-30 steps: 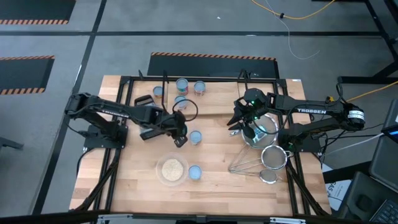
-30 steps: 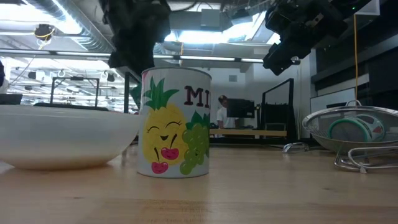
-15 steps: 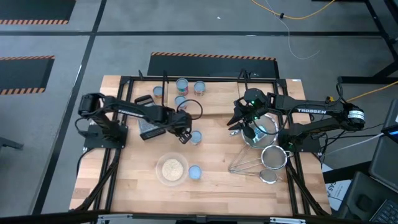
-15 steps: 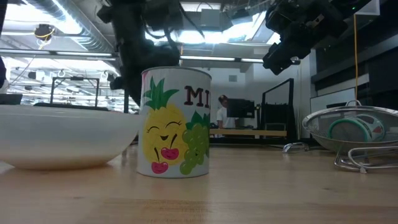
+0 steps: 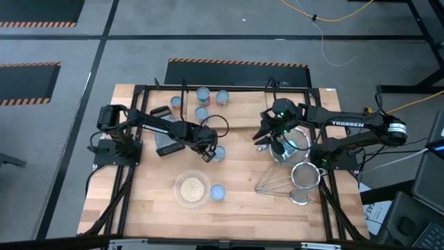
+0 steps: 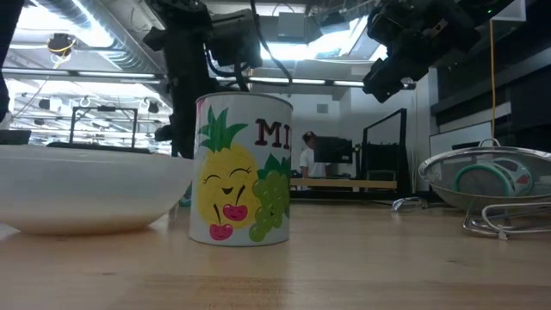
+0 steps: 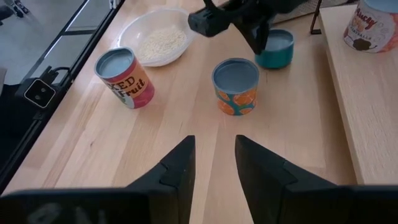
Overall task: Pick and place cans onto a shelf
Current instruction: Put the blue tuna fish can on the shelf
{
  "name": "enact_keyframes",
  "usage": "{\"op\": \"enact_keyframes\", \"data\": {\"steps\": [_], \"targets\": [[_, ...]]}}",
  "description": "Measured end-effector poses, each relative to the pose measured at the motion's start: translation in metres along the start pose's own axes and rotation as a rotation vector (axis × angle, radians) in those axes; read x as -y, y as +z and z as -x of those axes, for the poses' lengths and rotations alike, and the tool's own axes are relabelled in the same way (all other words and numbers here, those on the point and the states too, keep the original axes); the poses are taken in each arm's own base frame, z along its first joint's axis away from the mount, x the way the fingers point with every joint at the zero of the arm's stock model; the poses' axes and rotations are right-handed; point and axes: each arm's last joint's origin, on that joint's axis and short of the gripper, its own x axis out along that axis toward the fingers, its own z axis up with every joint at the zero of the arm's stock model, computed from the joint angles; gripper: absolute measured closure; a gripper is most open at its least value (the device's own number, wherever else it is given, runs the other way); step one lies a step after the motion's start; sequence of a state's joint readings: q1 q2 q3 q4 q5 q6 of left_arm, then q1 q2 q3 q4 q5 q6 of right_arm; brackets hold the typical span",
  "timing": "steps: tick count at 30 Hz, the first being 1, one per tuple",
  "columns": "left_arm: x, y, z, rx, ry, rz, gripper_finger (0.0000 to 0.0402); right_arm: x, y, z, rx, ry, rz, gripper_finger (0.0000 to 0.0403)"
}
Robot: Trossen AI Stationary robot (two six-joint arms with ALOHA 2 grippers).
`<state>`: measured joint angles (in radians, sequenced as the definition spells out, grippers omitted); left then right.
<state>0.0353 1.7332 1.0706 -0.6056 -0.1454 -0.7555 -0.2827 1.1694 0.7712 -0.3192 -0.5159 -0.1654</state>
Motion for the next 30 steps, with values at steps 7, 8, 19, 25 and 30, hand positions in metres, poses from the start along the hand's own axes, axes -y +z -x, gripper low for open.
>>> {"op": "enact_keyframes", "data": {"steps": [7, 8, 19, 25, 30], "targets": [[0.001, 0.000, -0.003, -0.002, 0.002, -0.006, 0.0367, 0.000, 0.001, 0.000, 0.012, -0.002, 0.007, 0.0285], [0.001, 0.000, -0.003, 0.000, 0.000, -0.006, 0.0362, 0.000, 0.001, 0.000, 0.012, -0.002, 0.007, 0.0285], [0.002, 0.002, -0.003, 0.015, -0.014, -0.057, 0.0311, 0.000, 0.001, 0.000, 0.011, -0.002, 0.003, 0.0285], [0.005, 0.005, 0.001, 0.019, -0.033, -0.090, 0.0312, 0.000, 0.001, 0.000, 0.011, -0.002, 0.003, 0.0285], [0.009, 0.011, 0.009, 0.040, -0.049, -0.114, 0.0310, 0.000, 0.001, 0.000, 0.010, -0.002, 0.002, 0.0285]]}}
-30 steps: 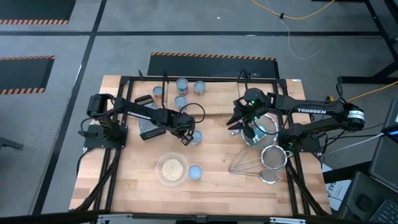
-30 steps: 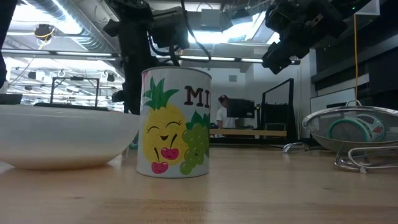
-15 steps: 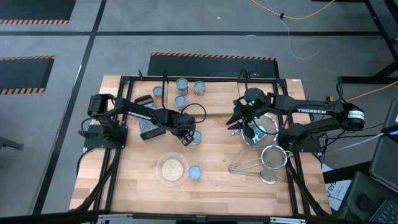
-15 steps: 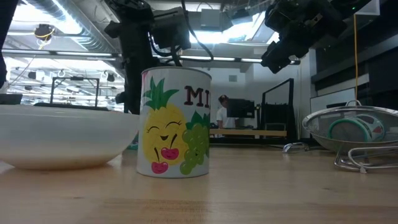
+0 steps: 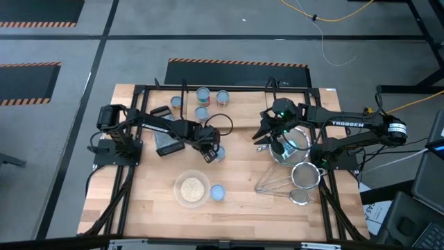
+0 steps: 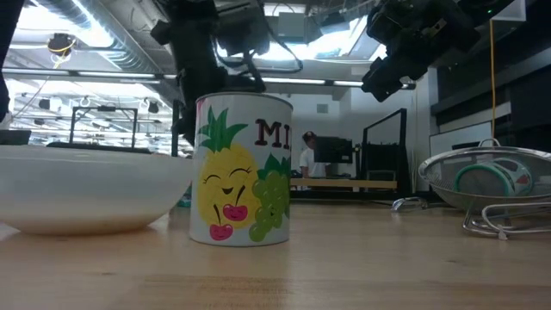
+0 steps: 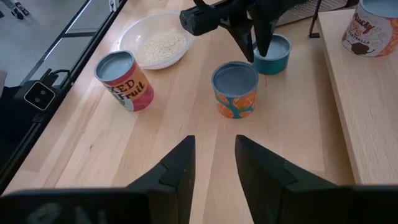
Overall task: Pick and place cans onto a shelf
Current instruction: Put the blue tuna fish can on the shelf
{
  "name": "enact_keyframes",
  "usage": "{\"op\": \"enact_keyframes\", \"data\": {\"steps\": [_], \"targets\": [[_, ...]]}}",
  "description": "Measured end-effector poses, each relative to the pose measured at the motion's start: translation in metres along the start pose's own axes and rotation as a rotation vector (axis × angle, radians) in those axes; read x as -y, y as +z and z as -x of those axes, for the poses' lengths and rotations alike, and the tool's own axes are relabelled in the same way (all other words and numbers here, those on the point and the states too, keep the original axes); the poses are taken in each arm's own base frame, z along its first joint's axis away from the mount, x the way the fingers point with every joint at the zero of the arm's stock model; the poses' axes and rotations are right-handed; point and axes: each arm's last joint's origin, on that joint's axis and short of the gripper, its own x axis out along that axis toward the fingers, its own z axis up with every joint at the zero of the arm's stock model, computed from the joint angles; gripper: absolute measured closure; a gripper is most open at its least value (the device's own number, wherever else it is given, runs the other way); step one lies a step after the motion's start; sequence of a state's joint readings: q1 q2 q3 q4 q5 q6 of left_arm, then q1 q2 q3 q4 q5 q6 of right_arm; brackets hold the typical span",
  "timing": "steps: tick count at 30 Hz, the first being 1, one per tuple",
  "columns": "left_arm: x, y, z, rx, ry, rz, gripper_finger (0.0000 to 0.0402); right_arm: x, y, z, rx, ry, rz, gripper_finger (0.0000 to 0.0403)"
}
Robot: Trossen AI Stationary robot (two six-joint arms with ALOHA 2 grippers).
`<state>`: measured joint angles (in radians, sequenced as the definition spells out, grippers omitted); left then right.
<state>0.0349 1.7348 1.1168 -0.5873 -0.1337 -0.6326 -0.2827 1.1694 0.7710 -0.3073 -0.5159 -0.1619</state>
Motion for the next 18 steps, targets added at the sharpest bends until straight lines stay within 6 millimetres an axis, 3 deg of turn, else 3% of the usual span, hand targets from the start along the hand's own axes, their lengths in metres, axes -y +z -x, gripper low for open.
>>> {"op": "enact_keyframes", "data": {"steps": [5, 10, 18], "targets": [[0.004, 0.004, 0.006, -0.035, -0.052, -0.135, 0.0312, 0.000, 0.000, 0.000, 0.000, 0.000, 0.000, 0.0285], [0.005, 0.002, 0.015, -0.136, -0.109, -0.457, 0.0310, 0.000, 0.000, 0.000, 0.000, 0.000, -0.001, 0.0285], [-0.006, -0.008, 0.025, -0.301, 0.011, -0.854, 0.0313, 0.000, 0.000, 0.000, 0.000, 0.000, 0.000, 0.0285]]}}
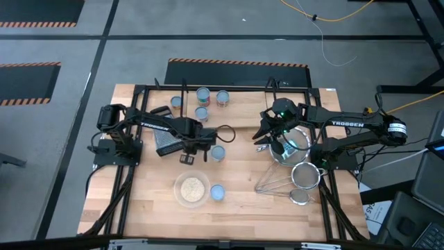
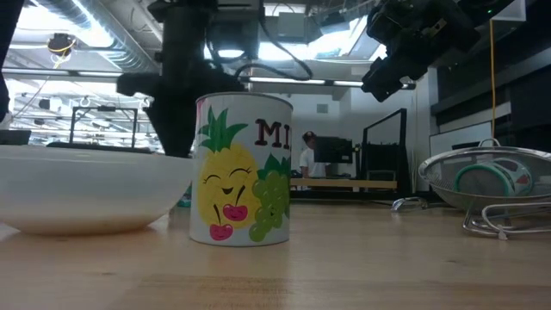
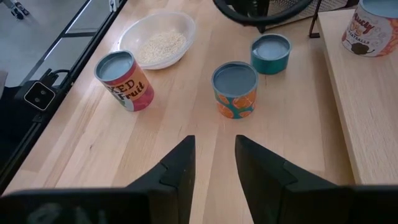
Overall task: Pick and place cans onto a shelf
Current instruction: Put the blue tuna fish can on the shelf
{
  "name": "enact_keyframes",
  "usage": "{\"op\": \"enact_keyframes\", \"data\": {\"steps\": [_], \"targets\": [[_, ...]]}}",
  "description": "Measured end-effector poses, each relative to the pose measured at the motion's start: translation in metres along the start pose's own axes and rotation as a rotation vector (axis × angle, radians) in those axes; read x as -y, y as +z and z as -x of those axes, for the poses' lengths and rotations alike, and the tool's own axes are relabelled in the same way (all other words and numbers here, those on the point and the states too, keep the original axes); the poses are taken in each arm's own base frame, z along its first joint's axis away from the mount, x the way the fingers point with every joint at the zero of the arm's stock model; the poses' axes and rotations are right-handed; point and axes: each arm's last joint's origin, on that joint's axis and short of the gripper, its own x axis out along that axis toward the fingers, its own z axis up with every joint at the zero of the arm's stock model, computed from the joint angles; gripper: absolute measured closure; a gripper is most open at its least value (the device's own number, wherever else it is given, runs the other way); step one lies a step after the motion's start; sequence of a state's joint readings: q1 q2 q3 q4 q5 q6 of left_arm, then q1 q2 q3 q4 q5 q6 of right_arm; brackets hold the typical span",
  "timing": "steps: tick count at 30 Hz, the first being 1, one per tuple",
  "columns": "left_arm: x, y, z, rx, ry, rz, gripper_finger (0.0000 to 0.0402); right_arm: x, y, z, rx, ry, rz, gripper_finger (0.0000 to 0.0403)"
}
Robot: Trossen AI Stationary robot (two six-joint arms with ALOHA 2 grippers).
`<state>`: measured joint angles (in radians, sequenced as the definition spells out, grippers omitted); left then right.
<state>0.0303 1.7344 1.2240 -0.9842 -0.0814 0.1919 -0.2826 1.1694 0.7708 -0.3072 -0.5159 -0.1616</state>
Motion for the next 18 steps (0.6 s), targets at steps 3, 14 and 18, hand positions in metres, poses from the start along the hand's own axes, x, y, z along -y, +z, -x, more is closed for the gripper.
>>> {"op": "enact_keyframes", "data": {"steps": [3, 14, 18], "targets": [[-0.0002, -0.0024, 0.0000, -0.027, 0.011, -0.085, 0.0314, 0.0000, 0.0001, 0.0001, 0.000, 0.000, 0.000, 0.0285], [-0.0001, 0.0009, -0.0083, 0.035, 0.030, -0.244, 0.0314, 0.0000, 0.0000, 0.0000, 0.000, 0.000, 0.001, 0.0285], [-0.0007, 0.0027, -0.0084, 0.051, 0.046, -0.241, 0.0314, 0.0001, 0.0001, 0.0001, 0.001, 0.000, 0.001, 0.0285]]}}
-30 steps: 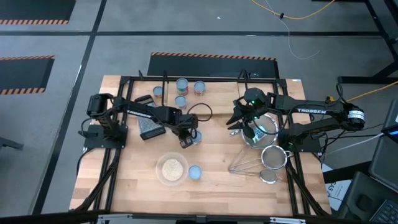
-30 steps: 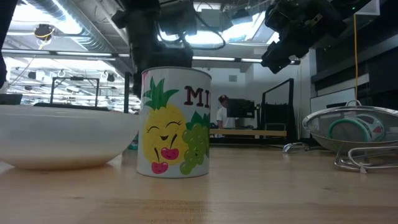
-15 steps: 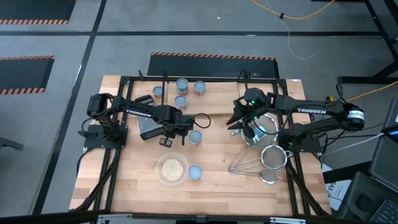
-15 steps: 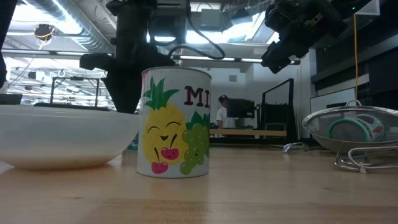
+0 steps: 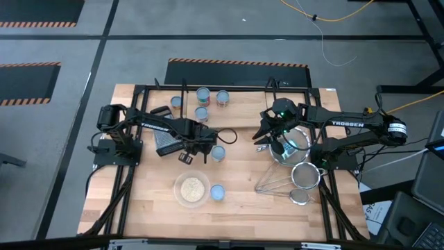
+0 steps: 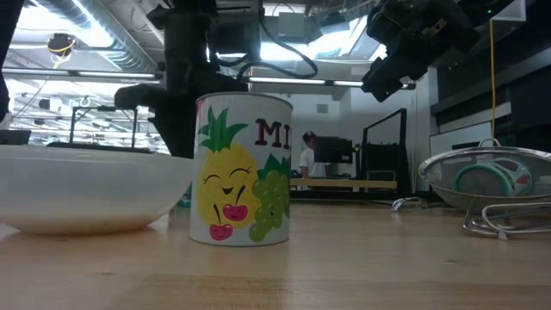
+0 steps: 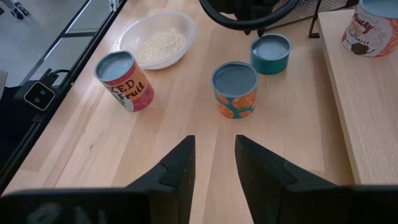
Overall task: Pick and place cans onto a shelf
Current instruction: Put the blue tuna fish can on the shelf
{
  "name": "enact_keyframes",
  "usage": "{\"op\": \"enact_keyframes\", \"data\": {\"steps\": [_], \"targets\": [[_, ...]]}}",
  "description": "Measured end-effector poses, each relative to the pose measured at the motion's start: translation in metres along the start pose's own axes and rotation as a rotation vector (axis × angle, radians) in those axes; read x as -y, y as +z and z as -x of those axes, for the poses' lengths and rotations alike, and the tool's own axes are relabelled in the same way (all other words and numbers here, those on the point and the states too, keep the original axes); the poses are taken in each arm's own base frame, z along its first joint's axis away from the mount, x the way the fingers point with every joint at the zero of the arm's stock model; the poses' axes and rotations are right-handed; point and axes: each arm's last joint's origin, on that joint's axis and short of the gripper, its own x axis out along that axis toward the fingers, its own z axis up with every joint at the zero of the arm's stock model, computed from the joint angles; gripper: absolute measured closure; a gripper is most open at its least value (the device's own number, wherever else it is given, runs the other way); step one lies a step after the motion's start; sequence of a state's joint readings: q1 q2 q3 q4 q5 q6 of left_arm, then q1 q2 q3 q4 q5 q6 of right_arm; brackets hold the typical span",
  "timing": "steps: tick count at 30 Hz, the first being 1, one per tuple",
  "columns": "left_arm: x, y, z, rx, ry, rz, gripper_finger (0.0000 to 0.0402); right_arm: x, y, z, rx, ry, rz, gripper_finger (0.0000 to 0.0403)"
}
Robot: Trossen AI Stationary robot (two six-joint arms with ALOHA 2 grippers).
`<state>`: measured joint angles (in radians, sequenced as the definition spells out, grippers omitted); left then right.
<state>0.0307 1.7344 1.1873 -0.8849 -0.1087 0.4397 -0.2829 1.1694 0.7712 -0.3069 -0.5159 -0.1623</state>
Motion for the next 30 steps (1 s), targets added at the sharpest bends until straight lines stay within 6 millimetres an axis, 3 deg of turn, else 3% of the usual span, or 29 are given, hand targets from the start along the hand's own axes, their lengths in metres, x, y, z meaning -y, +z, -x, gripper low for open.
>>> {"op": "enact_keyframes", "data": {"steps": [17, 30], "targets": [[0.001, 0.001, -0.001, 0.013, -0.013, 0.019, 0.0314, 0.000, 0.000, 0.000, 0.000, 0.000, 0.002, 0.0285], [0.006, -0.007, -0.018, 0.009, -0.012, 0.022, 0.0314, 0.000, 0.000, 0.000, 0.000, 0.000, 0.003, 0.0285]]}}
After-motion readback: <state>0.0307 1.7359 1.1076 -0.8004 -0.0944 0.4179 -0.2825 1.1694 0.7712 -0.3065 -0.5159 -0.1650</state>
